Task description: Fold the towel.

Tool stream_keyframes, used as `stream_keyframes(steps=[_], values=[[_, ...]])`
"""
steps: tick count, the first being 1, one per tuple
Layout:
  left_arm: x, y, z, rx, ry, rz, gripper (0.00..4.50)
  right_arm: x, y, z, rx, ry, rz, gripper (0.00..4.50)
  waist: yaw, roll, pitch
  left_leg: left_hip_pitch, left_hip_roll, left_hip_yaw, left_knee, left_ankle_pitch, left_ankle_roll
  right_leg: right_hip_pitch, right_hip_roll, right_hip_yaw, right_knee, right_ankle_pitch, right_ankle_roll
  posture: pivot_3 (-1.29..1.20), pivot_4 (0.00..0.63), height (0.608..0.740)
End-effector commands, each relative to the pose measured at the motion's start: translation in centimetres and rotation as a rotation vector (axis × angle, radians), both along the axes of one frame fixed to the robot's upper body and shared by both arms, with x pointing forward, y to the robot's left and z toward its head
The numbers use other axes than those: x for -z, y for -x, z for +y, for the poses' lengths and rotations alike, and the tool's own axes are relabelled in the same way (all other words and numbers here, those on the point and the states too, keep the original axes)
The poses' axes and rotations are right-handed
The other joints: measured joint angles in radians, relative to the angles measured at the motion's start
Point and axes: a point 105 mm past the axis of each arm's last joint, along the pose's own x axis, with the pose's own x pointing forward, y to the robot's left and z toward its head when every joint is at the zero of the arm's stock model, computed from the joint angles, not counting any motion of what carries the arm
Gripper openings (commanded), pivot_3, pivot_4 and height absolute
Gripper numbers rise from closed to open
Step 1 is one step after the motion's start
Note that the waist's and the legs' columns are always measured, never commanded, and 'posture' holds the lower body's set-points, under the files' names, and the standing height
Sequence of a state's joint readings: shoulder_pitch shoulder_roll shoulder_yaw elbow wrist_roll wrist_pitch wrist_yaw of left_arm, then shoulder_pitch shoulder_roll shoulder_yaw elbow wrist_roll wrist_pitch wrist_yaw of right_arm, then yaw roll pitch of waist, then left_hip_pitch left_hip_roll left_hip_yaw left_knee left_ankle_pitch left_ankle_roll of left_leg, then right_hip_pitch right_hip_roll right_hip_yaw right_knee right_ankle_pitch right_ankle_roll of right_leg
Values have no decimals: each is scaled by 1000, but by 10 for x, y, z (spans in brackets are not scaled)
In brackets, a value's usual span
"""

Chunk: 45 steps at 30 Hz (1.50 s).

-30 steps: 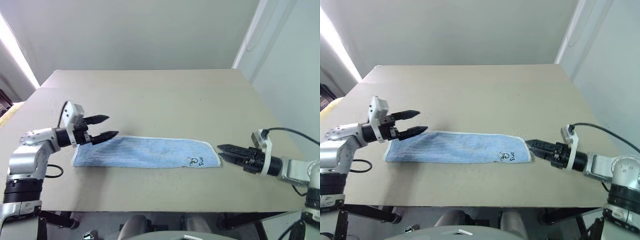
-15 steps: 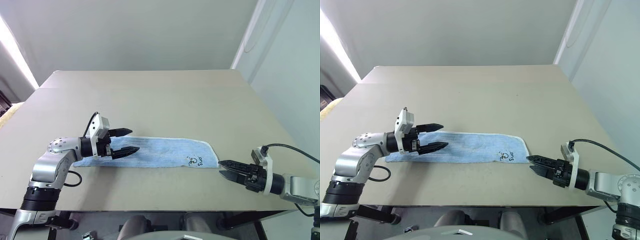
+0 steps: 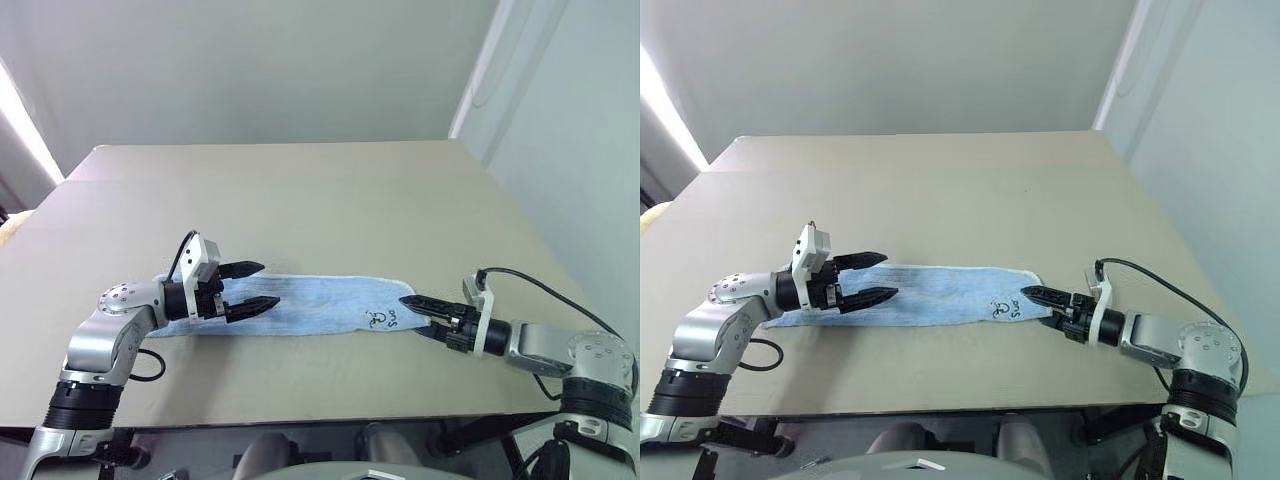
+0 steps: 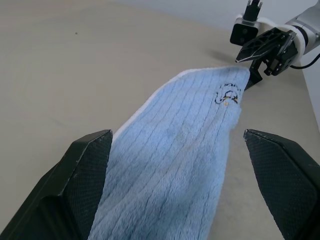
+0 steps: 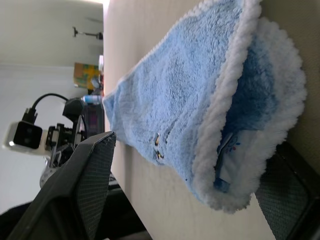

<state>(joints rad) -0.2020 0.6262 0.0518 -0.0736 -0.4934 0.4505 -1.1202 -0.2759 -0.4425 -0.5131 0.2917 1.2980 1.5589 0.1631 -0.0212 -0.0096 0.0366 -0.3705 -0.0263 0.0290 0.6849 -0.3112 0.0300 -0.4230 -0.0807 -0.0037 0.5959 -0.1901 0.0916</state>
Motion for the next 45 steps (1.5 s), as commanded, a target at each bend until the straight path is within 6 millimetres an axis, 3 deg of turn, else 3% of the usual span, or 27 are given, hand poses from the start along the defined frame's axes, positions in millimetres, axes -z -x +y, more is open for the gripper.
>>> stream_keyframes(steps=[1, 4, 10, 18, 23, 27, 30, 34, 38, 42, 45], values=[[-15, -3, 3, -9, 8, -57, 4500, -1, -9, 1, 11, 64, -14, 3179, 1, 1, 0, 1, 1, 0, 0, 0, 0, 0, 1, 0, 0, 0, 0, 0, 0, 726], [-14, -7, 9, -37, -3, -62, 4500, -9, -13, -2, 14, 54, -41, 2186, 4, 3, 1, 0, 2, 0, 0, 0, 0, -2, 3, -1, 1, 1, -1, 0, 0, 726], [-13, -14, 17, -76, -11, -60, 4500, -40, -26, -39, 102, 111, -129, 9, 10, 7, 3, -3, 2, 2, 0, 0, 0, -4, 3, -1, -1, 3, -4, 0, 0, 726], [-10, -19, 20, -89, -11, -47, 4500, -78, -18, -94, 103, 328, -220, 9, 11, 7, 4, -4, 0, 3, 0, 0, 1, -4, 1, -1, -3, 1, -2, 0, 0, 726], [-8, -23, 23, -94, -20, -41, 4500, -84, -22, -121, 22, 693, -311, 9, 5, 7, 4, -3, 1, 3, -1, 0, 1, -4, 2, -1, -2, -1, 1, 0, 0, 726], [-3, -25, 21, -92, -18, -21, 4500, -130, -26, -45, -261, 693, -678, 9, 2, 9, 5, -3, 2, 3, -1, 0, 1, -6, 3, 0, -1, -1, 1, 0, 0, 726], [0, -25, 17, -75, -18, -10, 4500, -133, -27, -5, -363, 678, -765, 9, 9, 7, 6, -3, 3, 2, -1, 0, 0, -6, 5, -1, 0, -1, 1, 0, 0, 726], [0, -26, 17, -82, -16, -12, 4500, -115, -20, 43, -503, 631, -764, 9, 17, 3, 6, -5, 3, 1, -1, 0, 0, -6, 1, -2, -2, 2, -4, 0, 0, 726], [2, -26, 21, -93, -22, -9, 4500, -95, -18, 78, -550, 543, -757, 9, 18, 3, 6, -11, 1, 2, -1, 0, 0, -11, -3, -1, -2, 2, -4, 0, 0, 726], [6, -21, 20, -78, -48, -14, 4500, -68, -33, 91, -484, 563, -713, 9, 30, 0, 5, -18, 0, 1, 0, 0, 0, -19, -5, -1, -1, 3, -5, 0, 0, 726], [5, -19, 19, -77, -35, -8, 4500, -67, -29, 98, -503, 535, -719, 9, 34, 1, 5, -19, 0, 2, 0, 0, 0, -20, -6, -1, -1, 3, -5, 0, 0, 726]])
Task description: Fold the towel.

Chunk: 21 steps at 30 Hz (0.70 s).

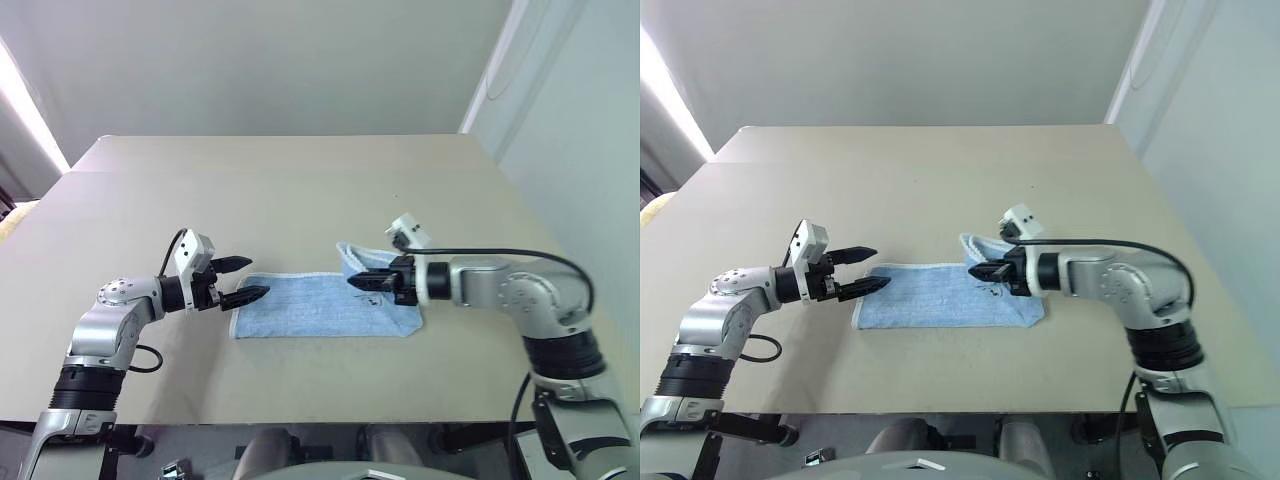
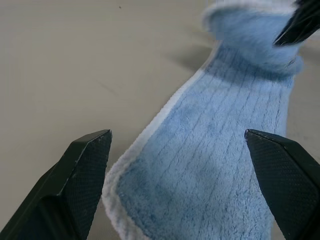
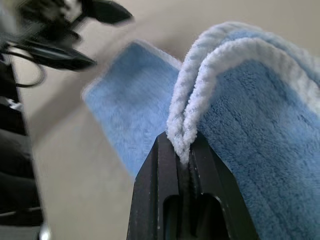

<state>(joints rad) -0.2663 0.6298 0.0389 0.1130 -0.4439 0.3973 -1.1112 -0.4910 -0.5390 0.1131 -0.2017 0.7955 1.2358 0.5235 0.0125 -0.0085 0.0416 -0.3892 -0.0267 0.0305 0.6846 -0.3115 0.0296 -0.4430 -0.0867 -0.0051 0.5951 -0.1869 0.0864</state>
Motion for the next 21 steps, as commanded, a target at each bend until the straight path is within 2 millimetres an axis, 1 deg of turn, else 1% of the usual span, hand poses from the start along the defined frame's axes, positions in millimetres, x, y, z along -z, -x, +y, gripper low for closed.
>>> stream_keyframes(steps=[1, 4, 8, 10, 13, 14, 16, 17, 18, 19, 20, 21], values=[[-11, 2, 0, 15, -3, -50, 4500, -12, 0, 8, -24, -38, -50, 9, -1, 0, 0, -1, 0, 0, 0, 0, 0, 0, 0, 0, 0, 0, 0, 0, 0, 726], [-10, 1, 2, 8, -6, -51, 4500, -11, 6, 15, -57, -39, -52, 9, -1, 0, 0, -1, 0, 0, 0, 0, 0, 0, 0, 0, 0, 0, 0, 0, 0, 726], [-10, 0, 2, 8, -14, -55, 4500, -2, 12, 25, -94, -21, -21, 9, -2, 0, 0, 0, 0, 0, 0, 0, 0, 0, 0, 0, 0, 0, 0, 0, 0, 726], [-10, 0, 2, 5, -6, -54, 4500, -2, 19, 31, -133, -32, -15, 9, -2, 0, 0, 0, 0, 0, 0, 0, 0, 0, 0, 0, 0, 0, 0, 0, 0, 726], [-10, -2, 2, 2, 1, -54, 4500, 1, 23, 39, -166, -37, -6, 745, -3, 0, 0, 0, 0, 0, 0, 0, 0, 0, 0, 0, 0, 0, 0, 0, 0, 726], [-10, -2, 2, 2, 2, -54, 4500, 3, 24, 41, -169, -35, -3, 1049, -3, 0, 0, 0, 0, 0, 0, 0, 0, 0, 0, 0, 0, 0, 0, 0, 0, 726], [-10, -2, 2, -1, 5, -53, 4500, 3, 25, 43, -181, -39, -6, 1821, -3, 0, 0, 0, 0, 0, 0, 0, 0, 0, 0, 0, 0, 0, 0, 0, 0, 726], [-11, -2, 3, -4, 7, -51, 4500, 2, 24, 44, -182, -45, -8, 2110, -3, 0, 0, 0, 0, 0, 0, 0, 0, 0, 0, 0, 0, 0, 0, 0, 0, 726], [-11, -3, 4, -15, 13, -45, 4500, -1, 22, 45, -176, -55, -24, 2530, -3, 0, 0, 0, 0, 0, 0, 0, 0, 0, 0, 0, 1, 0, 0, 0, 0, 726], [-11, -4, 6, -24, 19, -40, 4500, -6, 21, 46, -178, -73, -46, 2858, -3, 0, 0, 0, 0, 0, 0, 0, 0, 0, 0, 0, 1, 0, 0, 0, 0, 726], [-12, -4, 8, -31, 22, -37, 4500, -15, 19, 46, -170, -110, -79, 3252, -3, 0, 0, 0, 0, 0, 0, 0, 0, 0, 0, -1, 1, 0, 0, 0, 0, 726], [-12, -5, 9, -39, 24, -36, 4500, -25, 16, 45, -161, -149, -123, 3537, -3, 0, 0, 0, 0, 0, 0, 0, 0, 0, 0, -1, 1, 0, 0, 0, 0, 726]])
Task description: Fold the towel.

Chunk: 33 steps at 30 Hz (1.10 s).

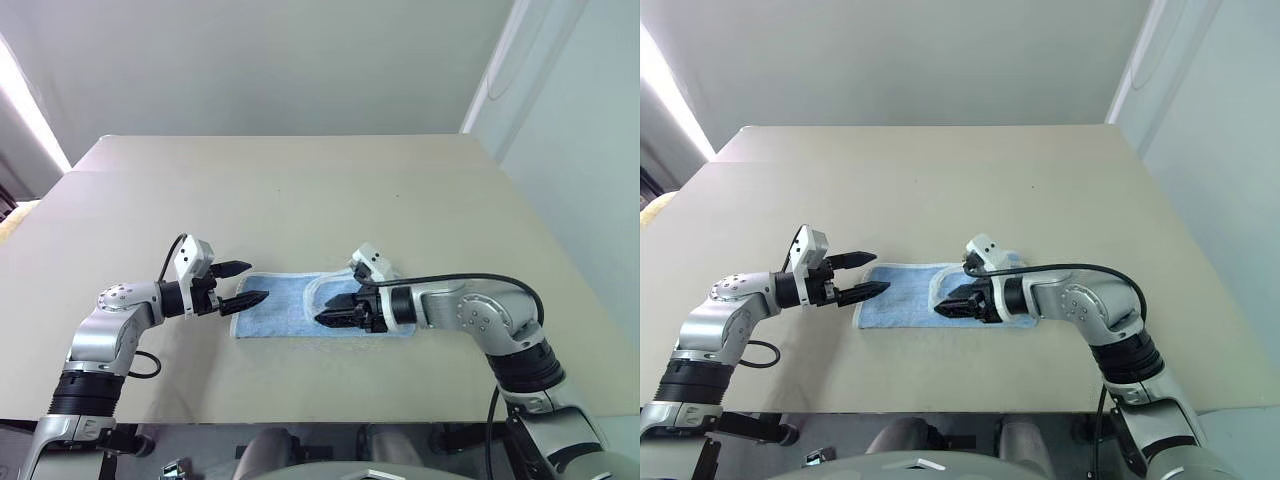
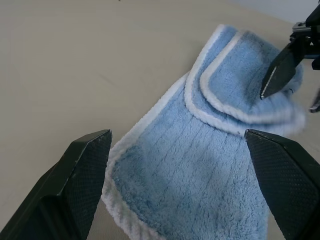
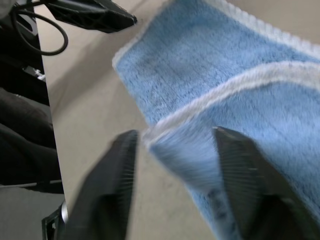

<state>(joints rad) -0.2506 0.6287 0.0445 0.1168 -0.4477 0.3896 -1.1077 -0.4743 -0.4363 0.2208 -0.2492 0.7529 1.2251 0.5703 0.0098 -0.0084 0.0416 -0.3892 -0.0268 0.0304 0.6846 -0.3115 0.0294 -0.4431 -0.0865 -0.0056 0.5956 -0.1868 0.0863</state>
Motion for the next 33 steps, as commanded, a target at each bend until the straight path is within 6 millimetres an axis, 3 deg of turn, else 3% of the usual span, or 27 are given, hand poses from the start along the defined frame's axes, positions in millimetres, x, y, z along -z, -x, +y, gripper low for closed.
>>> stream_keyframes(steps=[1, 6, 11, 14, 21, 25, 29, 33], values=[[-16, -7, 8, -35, 20, -43, 4500, -43, -7, 0, 6, -151, -170, 3537, 0, 0, 0, 0, 0, 0, 0, 0, 0, 0, 0, 0, 0, 0, 0, 0, 0, 726], [-21, -8, 25, -114, 89, 56, 4500, -60, -24, -25, 64, -216, -348, 3537, 0, -1, -1, 0, 0, 0, 0, 0, 0, 1, 1, -1, -1, 0, 0, 0, 0, 726], [-15, -7, 40, -186, 63, 160, 4500, -23, -39, -24, 43, -158, -473, 3537, -10, -1, -1, 5, 0, 0, 0, 0, 0, 5, 6, -1, 0, 0, 0, 0, 0, 726], [-10, -4, 40, -191, 39, 194, 4500, 23, -46, -12, 29, -83, -430, 3537, -29, 0, 0, 13, 1, 0, 0, 0, 0, 12, 7, -1, 0, 0, 0, 0, 0, 726], [-4, 1, 33, -175, 38, 209, 4500, 70, -62, -11, 98, 1, -415, 3537, -30, -1, 0, 17, 1, 1, -1, 1, -2, 15, 6, 0, 2, 0, 0, 0, 0, 726], [1, 4, 32, -165, 5, 238, 4500, 54, -60, -7, 93, -87, -427, 3537, -28, -1, -1, 17, 2, 0, -1, 2, -5, 15, 5, 1, 2, 2, -2, 0, 0, 726], [8, 12, 32, -143, -16, 321, 4500, 13, -65, -13, 129, -185, -469, 3537, -27, 1, 1, 17, 2, -1, -1, 2, -7, 13, 5, 1, 3, 2, -4, 0, 0, 726], [14, 18, 34, -160, -43, 442, 4500, -13, -61, -18, 148, -235, -465, 3537, -26, 1, 1, 15, 3, -1, -2, 3, -6, 11, 5, 1, 3, 2, -4, 0, 0, 726]])
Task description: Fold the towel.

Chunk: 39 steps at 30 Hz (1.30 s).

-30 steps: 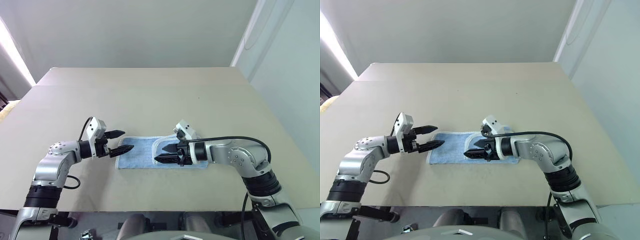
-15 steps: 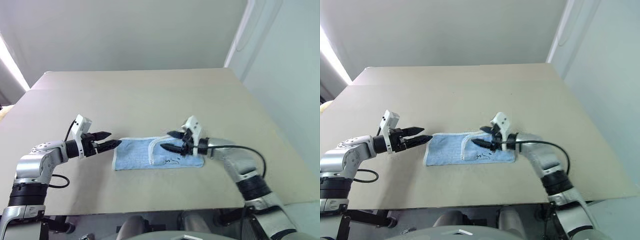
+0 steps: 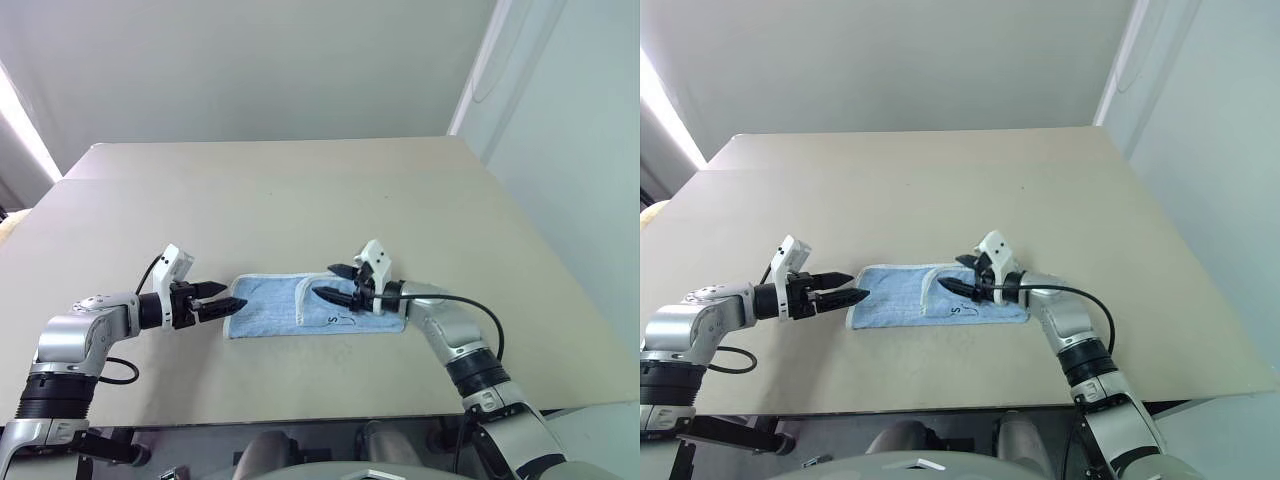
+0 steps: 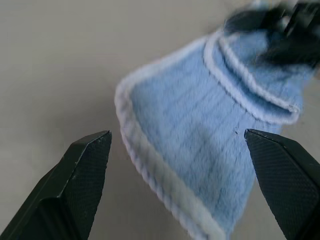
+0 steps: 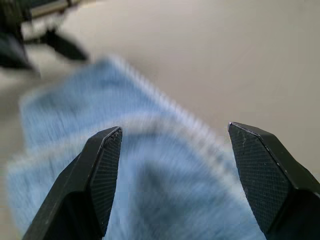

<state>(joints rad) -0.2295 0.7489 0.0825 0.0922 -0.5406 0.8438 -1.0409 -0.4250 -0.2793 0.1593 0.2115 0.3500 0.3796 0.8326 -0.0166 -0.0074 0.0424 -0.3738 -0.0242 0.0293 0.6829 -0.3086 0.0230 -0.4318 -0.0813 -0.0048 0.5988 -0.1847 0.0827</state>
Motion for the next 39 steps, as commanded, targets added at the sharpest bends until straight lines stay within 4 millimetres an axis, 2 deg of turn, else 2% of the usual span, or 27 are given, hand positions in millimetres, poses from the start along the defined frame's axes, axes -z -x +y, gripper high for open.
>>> stream_keyframes(steps=[1, 5, 11, 17, 18, 19, 23, 30, 34, 36, 39], values=[[-3, 2, 2, -3, -36, 74, 4500, -33, 3, -3, -5, -50, -52, 3537, 0, 0, 0, 0, 0, 0, 0, 0, 0, 0, 0, 0, 0, 0, 0, 0, 0, 726], [2, -2, 1, -47, -8, 154, 4500, -37, 8, -9, 15, -31, -34, 3537, 3, 0, 0, 0, 0, 0, -1, 0, 0, 0, 0, 0, -1, 0, 0, 0, 0, 726], [10, 2, -29, 15, 56, 231, 4500, -39, 7, -13, 56, -17, -9, 3537, 8, 0, 0, 0, 0, 0, -1, 0, 0, 1, -1, -1, -2, 0, 0, 0, 0, 726], [12, 1, -45, 34, 101, 276, 4500, -36, 6, -17, 78, 17, 9, 3537, 10, 1, 0, 0, -1, 0, -1, 0, 0, 1, -2, 0, -3, 0, 0, 0, 0, 726], [12, 1, -45, 32, 101, 280, 4110, -35, 6, -18, 84, 19, 11, 3581, 9, 1, 0, 0, -1, 0, -1, 0, 0, 2, -2, 0, -3, 0, 0, 0, 0, 726], [13, 0, -45, 30, 103, 284, 3954, -35, 5, -19, 90, 18, 12, 3581, 8, 1, 0, 0, -1, 0, -1, 0, 0, 2, -2, 0, -3, 0, 0, 0, 0, 726], [11, -4, -46, 11, 124, 286, 2526, -34, 4, -22, 113, 26, 16, 3581, 5, 1, 0, -1, -1, 0, -1, 0, 0, 1, -2, 0, -3, 0, 0, 0, 0, 726], [-3, -6, -39, 27, 144, 254, 74, -30, 2, -25, 135, 63, 32, 3581, 2, 1, 0, -1, -1, 0, -1, 0, 0, 0, -1, 0, -2, 0, 0, 0, 0, 726], [-13, -8, -29, 23, 132, 217, 74, -38, 3, -28, 140, 23, 54, 3581, 2, 1, 0, -2, -1, 0, -1, 0, 0, -1, -1, 0, -2, 0, 0, 0, 0, 726], [-12, -6, -22, 28, 66, 215, 74, -40, 5, -28, 131, 17, 70, 3581, 2, 1, 0, -2, -1, 0, -1, 0, 0, -1, -1, 0, -3, 0, 0, 0, 0, 726], [-23, -5, -6, -4, 68, 209, 74, -48, 15, -32, 87, -4, 87, 3581, 2, 1, 1, -3, 0, 0, -1, 0, 0, -2, -1, 0, -3, 0, 0, 0, 0, 726]])
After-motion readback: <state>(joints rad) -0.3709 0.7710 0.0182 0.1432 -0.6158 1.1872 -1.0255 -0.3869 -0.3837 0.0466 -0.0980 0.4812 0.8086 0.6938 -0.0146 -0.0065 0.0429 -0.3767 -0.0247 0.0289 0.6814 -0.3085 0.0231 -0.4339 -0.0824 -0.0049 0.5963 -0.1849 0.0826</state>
